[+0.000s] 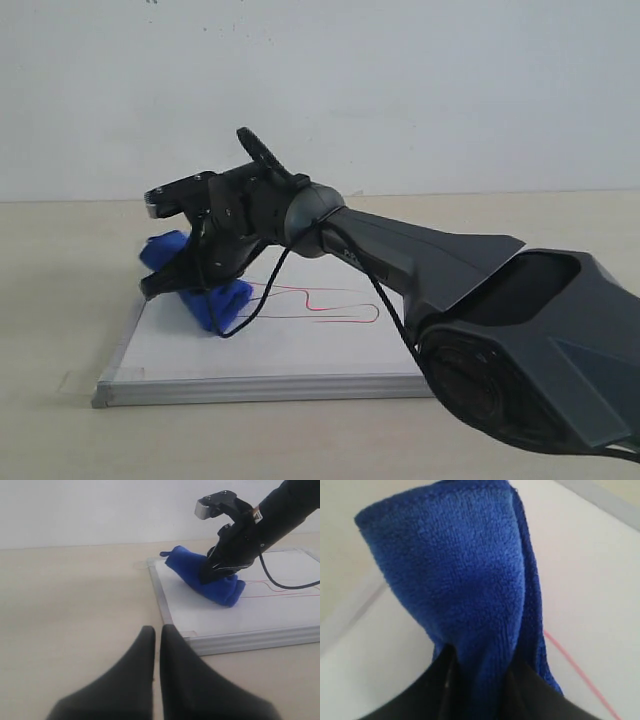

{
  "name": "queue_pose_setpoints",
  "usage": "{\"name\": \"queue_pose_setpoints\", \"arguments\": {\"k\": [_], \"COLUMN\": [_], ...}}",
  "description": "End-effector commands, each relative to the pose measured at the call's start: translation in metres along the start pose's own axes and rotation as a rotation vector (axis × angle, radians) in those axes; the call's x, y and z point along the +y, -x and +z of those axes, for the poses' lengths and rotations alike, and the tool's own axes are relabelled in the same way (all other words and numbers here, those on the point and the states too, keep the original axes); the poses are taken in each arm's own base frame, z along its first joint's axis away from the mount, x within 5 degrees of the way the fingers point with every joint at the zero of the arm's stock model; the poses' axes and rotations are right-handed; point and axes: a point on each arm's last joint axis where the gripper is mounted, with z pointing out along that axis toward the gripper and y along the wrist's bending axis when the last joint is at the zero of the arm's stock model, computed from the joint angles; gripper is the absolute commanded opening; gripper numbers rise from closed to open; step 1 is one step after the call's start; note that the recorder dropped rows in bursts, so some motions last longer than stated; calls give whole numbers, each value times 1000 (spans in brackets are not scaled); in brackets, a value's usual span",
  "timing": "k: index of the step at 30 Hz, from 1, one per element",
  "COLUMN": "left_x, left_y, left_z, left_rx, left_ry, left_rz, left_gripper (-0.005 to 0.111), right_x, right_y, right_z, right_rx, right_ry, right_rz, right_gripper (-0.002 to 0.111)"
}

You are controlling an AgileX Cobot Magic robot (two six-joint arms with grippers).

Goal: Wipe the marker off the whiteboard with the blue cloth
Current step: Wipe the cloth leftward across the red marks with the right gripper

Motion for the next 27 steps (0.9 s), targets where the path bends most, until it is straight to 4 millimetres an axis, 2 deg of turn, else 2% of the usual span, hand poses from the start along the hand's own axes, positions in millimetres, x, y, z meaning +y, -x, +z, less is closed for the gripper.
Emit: {"name": "queue_pose_setpoints", "arguments": {"k": [1,5,8,12,16,19,22,24,27], "left_x": [0,0,0,0,0,0,0,0,0], "left_y": [2,2,2,2,2,2,2,2,2], "left_z": [0,0,0,0,0,0,0,0,0], "left_rx": [-17,-17,-17,-17,-17,-17,-17,-17,-17], "left_ry": [3,3,3,3,3,3,3,3,3], "left_rz": [2,2,2,2,2,2,2,2,2], "left_gripper": [4,4,4,4,4,4,4,4,4], "right_x": [22,13,-2,-21,-28,-19,6,27,42], "right_y": [3,2,-3,-12,-17,-17,-15,-13,-12], "right_z": [0,1,1,-4,-8,-5,0,-1,-3], "right_rx": [-60,-37,23,148,211,200,156,118,83], "right_ry": [154,45,-113,-328,-406,-316,-30,189,302], "right_rz": [-122,-157,-73,-136,-144,-118,-78,-110,-216], "right_gripper": [0,0,0,0,0,0,0,0,0]}}
